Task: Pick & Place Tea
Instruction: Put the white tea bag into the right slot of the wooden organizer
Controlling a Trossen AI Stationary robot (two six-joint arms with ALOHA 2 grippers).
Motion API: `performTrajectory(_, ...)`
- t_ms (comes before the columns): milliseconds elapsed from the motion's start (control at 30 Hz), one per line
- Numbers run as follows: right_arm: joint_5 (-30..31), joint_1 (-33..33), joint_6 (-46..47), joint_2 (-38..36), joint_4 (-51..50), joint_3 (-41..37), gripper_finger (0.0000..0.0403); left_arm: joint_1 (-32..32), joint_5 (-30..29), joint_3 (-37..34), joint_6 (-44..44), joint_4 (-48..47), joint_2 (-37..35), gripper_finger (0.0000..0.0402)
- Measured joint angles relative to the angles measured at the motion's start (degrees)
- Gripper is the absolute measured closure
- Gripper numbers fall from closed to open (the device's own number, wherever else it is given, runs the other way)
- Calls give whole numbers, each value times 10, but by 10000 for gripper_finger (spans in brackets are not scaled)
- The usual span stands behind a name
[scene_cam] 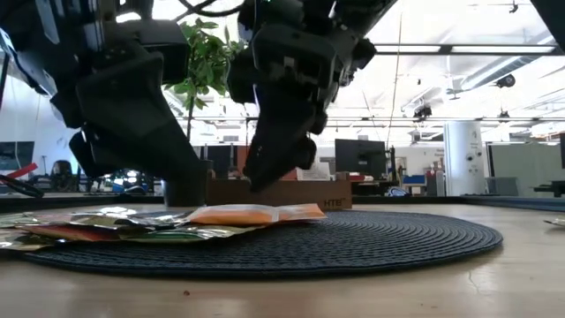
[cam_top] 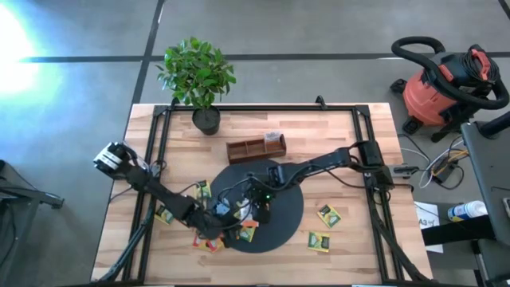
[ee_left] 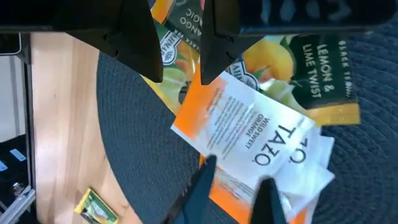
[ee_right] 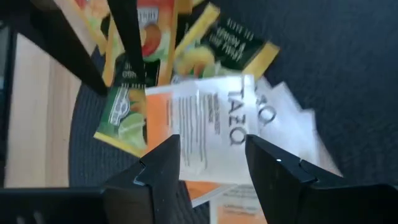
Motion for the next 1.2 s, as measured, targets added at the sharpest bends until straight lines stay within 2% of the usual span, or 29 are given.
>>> performTrajectory(400, 8, 1, -21, 16, 8, -5, 229, 1, -18, 3, -37, 7, 46, 319)
performTrajectory(667, 22, 1, -29, 16, 13, -4, 229, 1, -22, 3, -46, 71, 76, 319)
performTrajectory(900, 22, 0, -47, 17, -2, -4, 229, 3, -46, 2, -47, 48, 75, 319)
performTrajectory(1067, 2, -1, -26, 17, -34, -4, 229, 9, -52, 1, -47, 44, 74, 319)
performTrajectory(1200, -39, -4, 6, 17, -30, -4, 229, 20, -53, 1, -46, 44, 74, 319)
